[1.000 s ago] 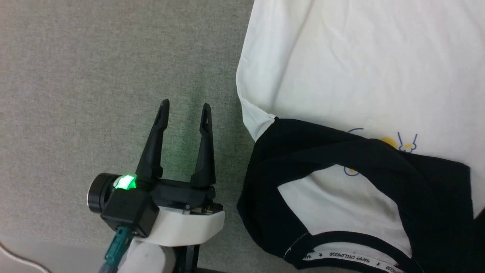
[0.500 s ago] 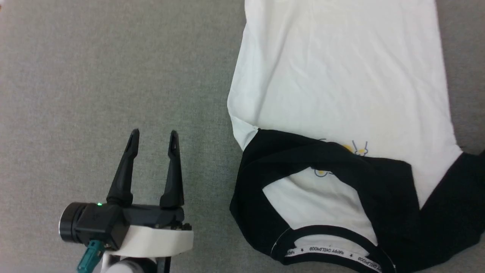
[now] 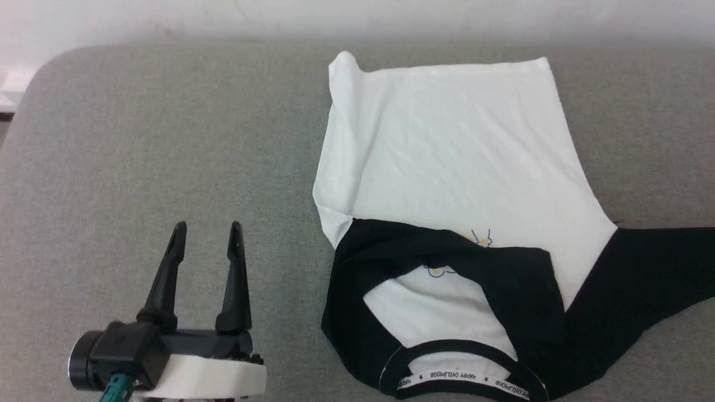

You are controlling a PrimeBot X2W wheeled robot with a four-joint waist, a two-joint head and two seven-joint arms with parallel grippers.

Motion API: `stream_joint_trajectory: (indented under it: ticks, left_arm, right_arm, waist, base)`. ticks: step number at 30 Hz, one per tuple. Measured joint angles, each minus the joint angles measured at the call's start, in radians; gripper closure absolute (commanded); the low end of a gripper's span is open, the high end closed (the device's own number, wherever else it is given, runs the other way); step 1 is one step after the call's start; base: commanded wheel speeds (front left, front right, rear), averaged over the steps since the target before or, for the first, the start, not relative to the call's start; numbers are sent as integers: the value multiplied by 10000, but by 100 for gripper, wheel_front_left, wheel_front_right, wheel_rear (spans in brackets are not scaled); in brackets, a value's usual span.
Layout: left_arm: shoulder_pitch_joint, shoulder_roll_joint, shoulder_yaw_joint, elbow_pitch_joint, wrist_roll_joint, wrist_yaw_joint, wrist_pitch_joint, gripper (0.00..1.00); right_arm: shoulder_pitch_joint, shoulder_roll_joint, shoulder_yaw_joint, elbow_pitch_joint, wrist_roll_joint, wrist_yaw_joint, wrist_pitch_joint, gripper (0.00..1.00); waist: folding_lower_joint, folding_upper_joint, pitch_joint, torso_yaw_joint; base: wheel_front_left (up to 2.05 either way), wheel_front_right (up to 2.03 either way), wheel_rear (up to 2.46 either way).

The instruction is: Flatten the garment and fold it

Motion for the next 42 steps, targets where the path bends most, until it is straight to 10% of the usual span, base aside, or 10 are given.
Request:
stream_joint_trajectory:
  ticks: [17, 31, 42]
  left_arm:
    - [420, 134, 56, -104, -209, 46, 94, 0]
    - [569, 134, 31, -155, -265, 48, 71, 0]
    - [399, -21, -171, -19, -291, 29, -73, 0]
  right_arm:
    - [468, 869, 2401, -2600, 1478, 0, 121, 100]
    - [951, 2004, 6769, -6006, 2399, 0, 1503, 100]
    - [927, 2316, 10936, -5294, 2395, 0, 1670, 100]
  waist:
    - [2, 0, -1095, -211]
    - [2, 0, -1092, 197]
    - [3, 0, -657, 726]
  base:
    - [0, 0, 0]
    - [0, 0, 0]
    - [0, 0, 0]
